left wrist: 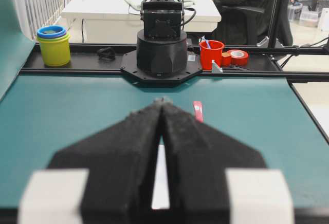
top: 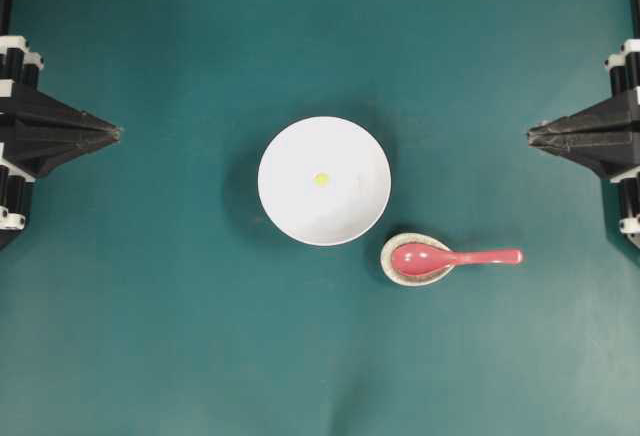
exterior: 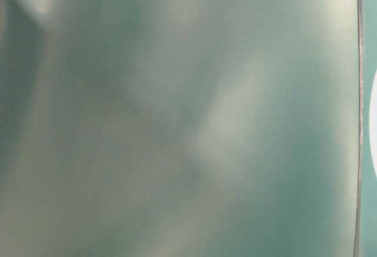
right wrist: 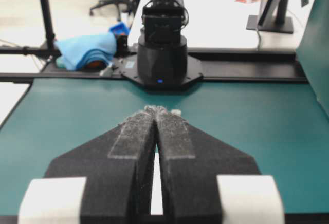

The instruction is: Scoop the yellow hexagonal prism block from the bowl with a spoon using the right arm.

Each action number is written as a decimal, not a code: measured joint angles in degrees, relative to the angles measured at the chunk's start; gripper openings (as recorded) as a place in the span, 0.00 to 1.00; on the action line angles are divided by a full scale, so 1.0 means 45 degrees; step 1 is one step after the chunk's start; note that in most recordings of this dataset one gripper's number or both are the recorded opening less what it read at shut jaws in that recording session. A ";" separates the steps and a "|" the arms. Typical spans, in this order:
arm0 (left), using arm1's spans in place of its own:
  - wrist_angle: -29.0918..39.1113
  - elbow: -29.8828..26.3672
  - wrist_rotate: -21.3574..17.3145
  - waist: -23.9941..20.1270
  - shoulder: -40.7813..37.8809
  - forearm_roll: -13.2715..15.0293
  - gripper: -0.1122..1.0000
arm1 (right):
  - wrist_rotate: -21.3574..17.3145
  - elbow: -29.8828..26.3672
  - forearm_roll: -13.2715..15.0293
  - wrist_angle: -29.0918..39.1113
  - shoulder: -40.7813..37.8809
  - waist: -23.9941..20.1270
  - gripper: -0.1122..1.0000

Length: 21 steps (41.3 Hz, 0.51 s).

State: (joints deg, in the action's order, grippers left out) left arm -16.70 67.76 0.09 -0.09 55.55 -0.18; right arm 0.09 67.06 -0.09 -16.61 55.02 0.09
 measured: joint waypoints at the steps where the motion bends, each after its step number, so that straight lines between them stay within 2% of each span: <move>1: 0.0000 0.0000 0.0000 0.0000 -0.0020 0.0020 0.10 | 0.0000 0.0000 0.0000 0.0000 0.0000 0.0020 0.10; 3: 0.0391 -0.0020 -0.0059 0.0000 -0.0020 -0.0020 0.11 | -0.0020 0.0000 -0.0039 0.0117 -0.0059 0.0195 0.10; 21: 0.0488 0.0000 -0.0098 0.0000 -0.0098 -0.0098 0.10 | -0.0117 0.0000 -0.0137 0.0703 -0.0078 0.0313 0.11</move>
State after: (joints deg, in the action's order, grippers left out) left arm -14.50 67.76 -0.35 -0.09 55.11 -0.62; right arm -0.44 67.06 -0.70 -13.45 54.67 1.49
